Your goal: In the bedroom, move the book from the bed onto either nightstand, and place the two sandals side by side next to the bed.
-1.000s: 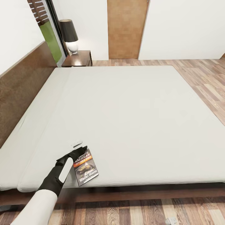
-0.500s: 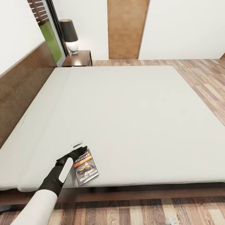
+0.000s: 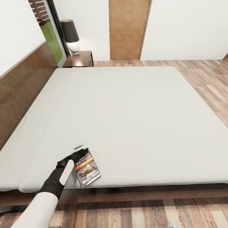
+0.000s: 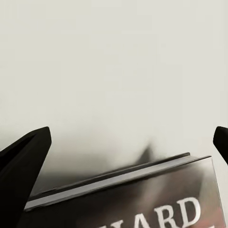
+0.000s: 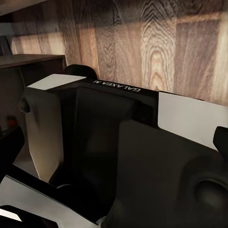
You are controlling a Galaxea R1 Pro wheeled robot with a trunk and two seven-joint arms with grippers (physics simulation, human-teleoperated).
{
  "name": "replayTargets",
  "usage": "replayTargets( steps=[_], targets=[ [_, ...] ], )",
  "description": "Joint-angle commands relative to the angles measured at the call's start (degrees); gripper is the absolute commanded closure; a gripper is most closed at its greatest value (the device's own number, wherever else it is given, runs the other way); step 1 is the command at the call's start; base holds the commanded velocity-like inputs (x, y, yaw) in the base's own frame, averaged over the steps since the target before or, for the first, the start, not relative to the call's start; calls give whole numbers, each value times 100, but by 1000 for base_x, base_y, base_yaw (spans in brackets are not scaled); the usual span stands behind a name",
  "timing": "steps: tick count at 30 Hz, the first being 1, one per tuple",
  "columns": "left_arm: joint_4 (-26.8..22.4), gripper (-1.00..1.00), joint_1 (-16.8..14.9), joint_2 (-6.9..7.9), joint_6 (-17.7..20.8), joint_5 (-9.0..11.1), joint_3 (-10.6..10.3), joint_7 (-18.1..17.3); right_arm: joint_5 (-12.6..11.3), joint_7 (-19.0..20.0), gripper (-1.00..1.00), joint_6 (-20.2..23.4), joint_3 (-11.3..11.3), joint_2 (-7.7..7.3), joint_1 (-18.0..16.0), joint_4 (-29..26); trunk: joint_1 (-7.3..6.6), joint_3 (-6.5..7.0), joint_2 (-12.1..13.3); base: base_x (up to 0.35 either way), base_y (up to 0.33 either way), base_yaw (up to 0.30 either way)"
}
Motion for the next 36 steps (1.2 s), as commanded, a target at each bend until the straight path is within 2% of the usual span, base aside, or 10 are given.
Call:
replayTargets(
  steps=[1,24,36],
  targets=[
    [39,-100,1,-4,50,82,11,50,35,30,-100,37,-47,3,-2,-4,0,-4,-2,0,0,0],
    [47,-100,1,-4,50,82,5,50,31,30,-100,37,-51,3,-2,-1,0,-4,-2,-19,0,0],
    [47,-100,1,-4,50,90,4,50,32,25,-100,37,-53,3,-2,-13,0,-4,-2,-85,0,0]
  ],
)
